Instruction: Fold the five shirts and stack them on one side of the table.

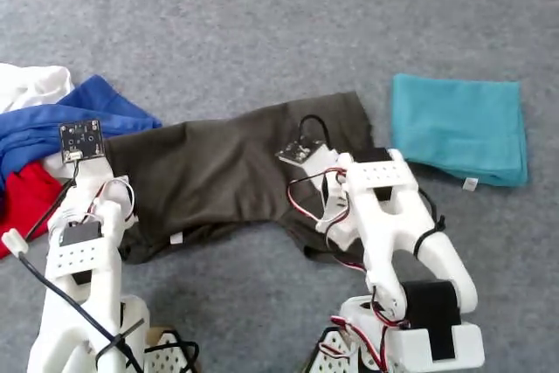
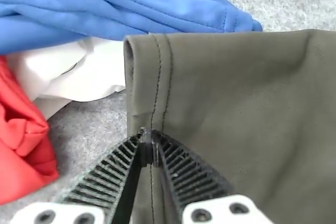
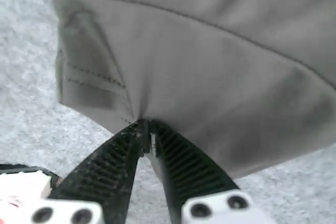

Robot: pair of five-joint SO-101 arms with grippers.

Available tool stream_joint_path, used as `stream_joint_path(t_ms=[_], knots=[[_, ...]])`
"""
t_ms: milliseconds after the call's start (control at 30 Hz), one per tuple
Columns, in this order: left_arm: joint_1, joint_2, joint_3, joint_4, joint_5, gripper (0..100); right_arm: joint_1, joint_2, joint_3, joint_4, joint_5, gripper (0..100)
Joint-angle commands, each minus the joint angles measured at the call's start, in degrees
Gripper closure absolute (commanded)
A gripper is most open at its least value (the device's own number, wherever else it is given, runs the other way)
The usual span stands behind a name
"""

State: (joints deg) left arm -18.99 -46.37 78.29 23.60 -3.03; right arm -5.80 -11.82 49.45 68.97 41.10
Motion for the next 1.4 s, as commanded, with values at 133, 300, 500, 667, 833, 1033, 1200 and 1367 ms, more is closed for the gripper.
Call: stream_joint_path(t_ms=[133, 300, 500, 667, 833, 1033, 1200, 1367], knots=[[-0.4, 0.3, -20.1, 15.6, 0.6, 97, 3.8, -5.5, -12.8, 6.2, 1.1, 98.4], [-0.3, 6.1, -29.1, 15.4, 0.6, 97, 3.8, -8.7, -24.5, 10.7, 0.8, 98.3], [-1.3, 30.0, -44.1, 8.4, 0.2, 97, 3.8, -4.9, -33.4, 8.4, -2.5, 98.3], [-3.9, 55.5, -65.3, 8.5, 0.2, 97, 3.8, 2.2, -38.3, 8.4, -3.1, 98.3], [-9.2, 77.4, -87.1, 15.9, 0.2, 97, 3.8, 6.9, -40.7, 8.4, -3.1, 98.3], [-17.8, 95.1, -116.6, 30.3, 0.6, 97, 3.8, 10.1, -40.7, 6.1, -3.0, 98.3], [-24.2, 105.4, -139.7, 41.4, 0.6, 97, 3.0, 12.6, -41.5, 5.8, -3.0, 98.3], [-28.4, 113.4, -159.0, 50.8, 0.7, 97, 2.7, 14.6, -44.8, 6.0, -4.2, 98.3]])
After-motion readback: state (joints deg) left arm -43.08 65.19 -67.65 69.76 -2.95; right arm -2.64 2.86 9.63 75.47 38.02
